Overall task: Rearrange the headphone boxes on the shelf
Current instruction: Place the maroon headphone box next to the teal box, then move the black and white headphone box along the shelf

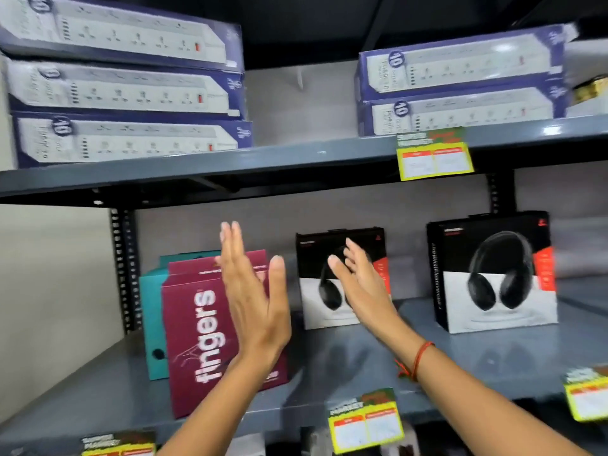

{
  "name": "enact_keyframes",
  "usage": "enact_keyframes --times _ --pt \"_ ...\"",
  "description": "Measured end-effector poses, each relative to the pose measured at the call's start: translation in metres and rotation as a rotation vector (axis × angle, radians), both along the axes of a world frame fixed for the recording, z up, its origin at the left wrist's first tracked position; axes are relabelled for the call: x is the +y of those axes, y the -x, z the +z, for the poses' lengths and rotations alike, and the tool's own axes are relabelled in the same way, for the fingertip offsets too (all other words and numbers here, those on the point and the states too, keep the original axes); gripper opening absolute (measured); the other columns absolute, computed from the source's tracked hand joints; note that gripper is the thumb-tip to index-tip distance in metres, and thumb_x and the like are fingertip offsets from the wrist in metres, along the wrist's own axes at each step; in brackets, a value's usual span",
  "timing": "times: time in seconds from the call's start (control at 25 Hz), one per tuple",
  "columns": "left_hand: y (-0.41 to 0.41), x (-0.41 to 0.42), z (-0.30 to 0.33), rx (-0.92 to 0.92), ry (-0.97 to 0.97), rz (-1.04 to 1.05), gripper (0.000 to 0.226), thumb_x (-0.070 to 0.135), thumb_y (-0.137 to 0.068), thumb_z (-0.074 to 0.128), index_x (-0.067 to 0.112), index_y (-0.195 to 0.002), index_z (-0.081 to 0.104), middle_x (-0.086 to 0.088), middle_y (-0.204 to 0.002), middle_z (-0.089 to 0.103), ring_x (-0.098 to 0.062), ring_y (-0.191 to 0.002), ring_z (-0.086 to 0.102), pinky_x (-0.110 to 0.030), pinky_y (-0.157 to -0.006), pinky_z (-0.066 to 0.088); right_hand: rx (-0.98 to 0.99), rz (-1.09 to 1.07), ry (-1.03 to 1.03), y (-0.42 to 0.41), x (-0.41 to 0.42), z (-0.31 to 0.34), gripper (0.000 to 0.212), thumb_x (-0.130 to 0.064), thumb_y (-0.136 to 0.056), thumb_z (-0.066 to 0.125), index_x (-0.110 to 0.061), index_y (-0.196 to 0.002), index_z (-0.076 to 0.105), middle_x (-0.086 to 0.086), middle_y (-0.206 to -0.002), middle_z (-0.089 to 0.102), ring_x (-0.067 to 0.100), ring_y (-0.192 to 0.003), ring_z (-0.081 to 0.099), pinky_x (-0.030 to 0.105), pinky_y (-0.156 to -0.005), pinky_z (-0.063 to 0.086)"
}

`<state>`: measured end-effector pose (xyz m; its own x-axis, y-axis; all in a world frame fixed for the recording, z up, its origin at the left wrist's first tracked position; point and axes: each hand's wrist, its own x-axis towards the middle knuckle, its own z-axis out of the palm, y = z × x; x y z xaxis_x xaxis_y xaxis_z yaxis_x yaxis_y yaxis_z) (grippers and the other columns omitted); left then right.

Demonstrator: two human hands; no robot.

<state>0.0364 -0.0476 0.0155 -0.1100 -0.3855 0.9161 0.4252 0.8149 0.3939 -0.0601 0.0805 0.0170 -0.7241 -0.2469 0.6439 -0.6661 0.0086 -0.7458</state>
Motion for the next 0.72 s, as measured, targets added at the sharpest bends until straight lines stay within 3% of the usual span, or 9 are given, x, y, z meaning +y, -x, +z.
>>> enact_keyframes --times 0.16,0.4,0.56,0.64,0.72 --pt "0.063 0.093 0.023 -0.075 -0.067 -0.352 0.07 0.051 -0.098 0.031 0.02 -0.16 0.021 0.006 -0.167 0.021 -0.007 -0.155 0.011 -0.008 -0.117 0.003 0.06 -0.274 0.11 0.032 0.106 0.027 0.068 -0.049 -0.092 0.057 -0.021 -0.151 0.038 0.007 -0.151 0.048 0.018 -0.14 0.044 0.042 -0.119 0.031" --pt "0.157 0.193 0.0 -0.467 -0.336 -0.672 0.061 0.046 -0.106 0.033 0.02 -0.16 0.024 0.002 -0.168 0.024 -0.014 -0.154 0.02 -0.034 -0.126 0.014 -0.065 -0.491 0.131 0.087 0.246 0.003 0.061 -0.045 -0.096 0.056 -0.023 -0.15 0.04 0.004 -0.15 0.05 0.017 -0.135 0.048 0.033 -0.113 0.034" --pt "0.211 0.23 -0.024 -0.619 -0.541 -0.629 0.065 0.051 -0.105 0.026 0.02 -0.161 0.02 0.0 -0.169 0.021 -0.02 -0.155 0.019 -0.038 -0.123 0.013 -0.148 -0.465 0.086 0.145 0.299 -0.019 0.05 -0.031 -0.101 0.052 -0.012 -0.147 0.044 0.012 -0.149 0.049 0.025 -0.134 0.046 0.022 -0.094 0.034" --pt "0.227 0.238 -0.034 -0.625 -0.601 -0.587 0.064 0.052 -0.105 0.024 0.022 -0.161 0.019 0.002 -0.169 0.02 -0.019 -0.155 0.018 -0.039 -0.124 0.012 -0.226 -0.401 0.087 0.172 0.312 -0.026 0.052 -0.035 -0.102 0.049 -0.014 -0.149 0.04 0.009 -0.153 0.045 0.025 -0.14 0.04 0.023 -0.096 0.029" --pt "0.241 0.245 -0.044 -0.582 -0.621 -0.576 0.061 0.05 -0.105 0.022 0.026 -0.161 0.02 0.006 -0.169 0.019 -0.015 -0.155 0.018 -0.036 -0.124 0.011 -0.306 -0.334 0.085 0.192 0.32 -0.031 0.06 -0.052 -0.097 0.049 -0.027 -0.15 0.038 0.0 -0.154 0.044 0.022 -0.142 0.04 0.027 -0.105 0.029"
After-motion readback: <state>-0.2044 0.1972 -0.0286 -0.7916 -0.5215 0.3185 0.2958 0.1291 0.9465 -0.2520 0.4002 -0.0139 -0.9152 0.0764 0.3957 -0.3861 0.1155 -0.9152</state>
